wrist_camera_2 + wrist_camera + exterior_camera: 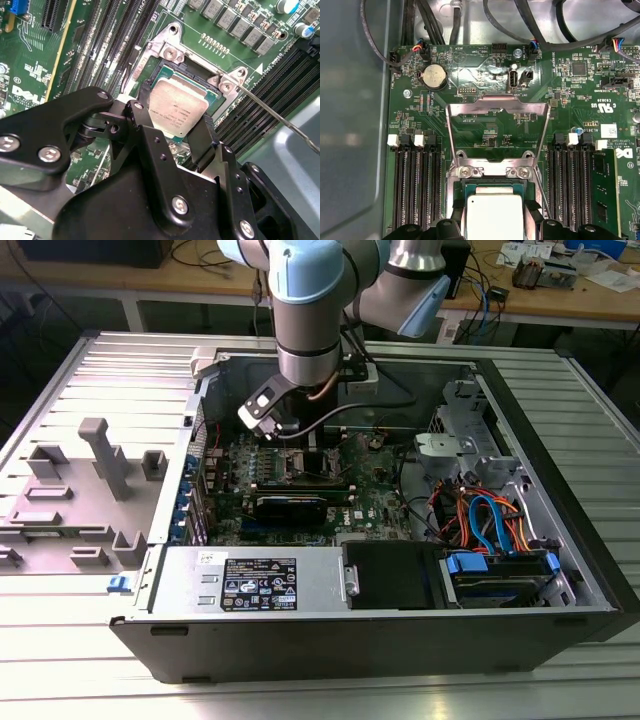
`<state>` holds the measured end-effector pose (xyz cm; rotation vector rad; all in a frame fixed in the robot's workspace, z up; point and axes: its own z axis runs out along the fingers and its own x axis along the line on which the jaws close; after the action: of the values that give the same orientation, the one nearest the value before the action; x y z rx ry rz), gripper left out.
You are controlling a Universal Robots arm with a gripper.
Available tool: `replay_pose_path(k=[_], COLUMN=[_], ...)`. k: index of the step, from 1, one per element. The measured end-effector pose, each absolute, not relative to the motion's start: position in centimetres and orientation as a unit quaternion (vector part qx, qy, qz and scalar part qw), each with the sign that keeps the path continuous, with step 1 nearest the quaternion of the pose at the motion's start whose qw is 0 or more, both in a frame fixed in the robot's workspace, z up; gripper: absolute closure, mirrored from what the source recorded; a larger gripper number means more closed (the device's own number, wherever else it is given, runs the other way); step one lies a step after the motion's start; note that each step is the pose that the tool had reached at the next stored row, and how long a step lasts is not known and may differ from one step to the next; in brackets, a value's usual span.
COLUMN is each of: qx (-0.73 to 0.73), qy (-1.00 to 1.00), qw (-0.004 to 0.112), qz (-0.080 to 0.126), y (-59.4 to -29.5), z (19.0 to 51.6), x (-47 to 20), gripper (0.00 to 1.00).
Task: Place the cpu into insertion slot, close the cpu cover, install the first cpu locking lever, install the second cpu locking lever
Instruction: 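Place the cpu into insertion slot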
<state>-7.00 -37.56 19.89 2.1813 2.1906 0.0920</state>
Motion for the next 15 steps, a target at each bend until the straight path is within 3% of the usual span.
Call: replay_pose_path(k=[15], qx=[0.709], qy=[0.704], qw=[0.025], qz=[0.030], y=[-37.56], z=[19.64], x=[-7.01], gripper=[0.46])
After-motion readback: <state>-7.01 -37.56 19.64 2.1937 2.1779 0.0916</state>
